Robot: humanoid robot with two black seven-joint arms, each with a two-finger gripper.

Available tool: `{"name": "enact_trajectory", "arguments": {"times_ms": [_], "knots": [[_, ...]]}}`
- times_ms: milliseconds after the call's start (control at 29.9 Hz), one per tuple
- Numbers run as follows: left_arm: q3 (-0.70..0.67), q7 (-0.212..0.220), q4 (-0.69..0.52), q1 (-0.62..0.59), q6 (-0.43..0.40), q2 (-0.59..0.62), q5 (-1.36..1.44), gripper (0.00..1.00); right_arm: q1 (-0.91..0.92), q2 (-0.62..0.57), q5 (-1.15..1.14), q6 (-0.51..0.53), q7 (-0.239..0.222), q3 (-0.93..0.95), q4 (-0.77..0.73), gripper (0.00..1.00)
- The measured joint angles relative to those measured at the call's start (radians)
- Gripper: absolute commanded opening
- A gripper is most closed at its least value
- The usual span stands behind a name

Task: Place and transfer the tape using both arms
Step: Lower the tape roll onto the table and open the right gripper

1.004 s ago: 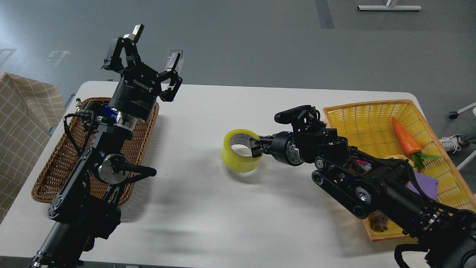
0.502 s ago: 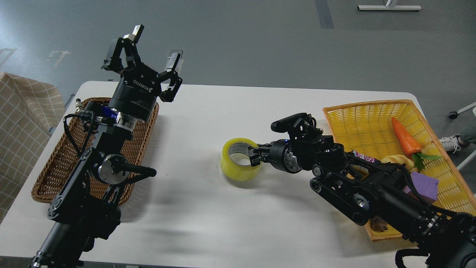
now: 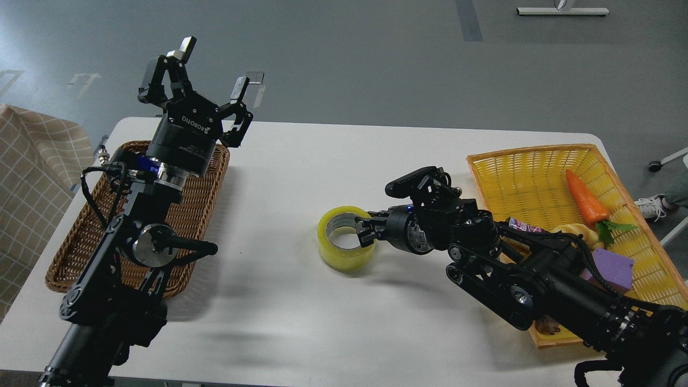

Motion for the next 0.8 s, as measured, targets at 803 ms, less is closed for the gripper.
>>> {"name": "enact_trajectory", "arguments": {"times_ms": [803], "knots": [[-0.005,0.018,-0.023,0.019,0.007,0.059,0.011,0.98,-0.052,-0.139,0.001,-0.304,0.003,0.163,0.240,0.99]]}}
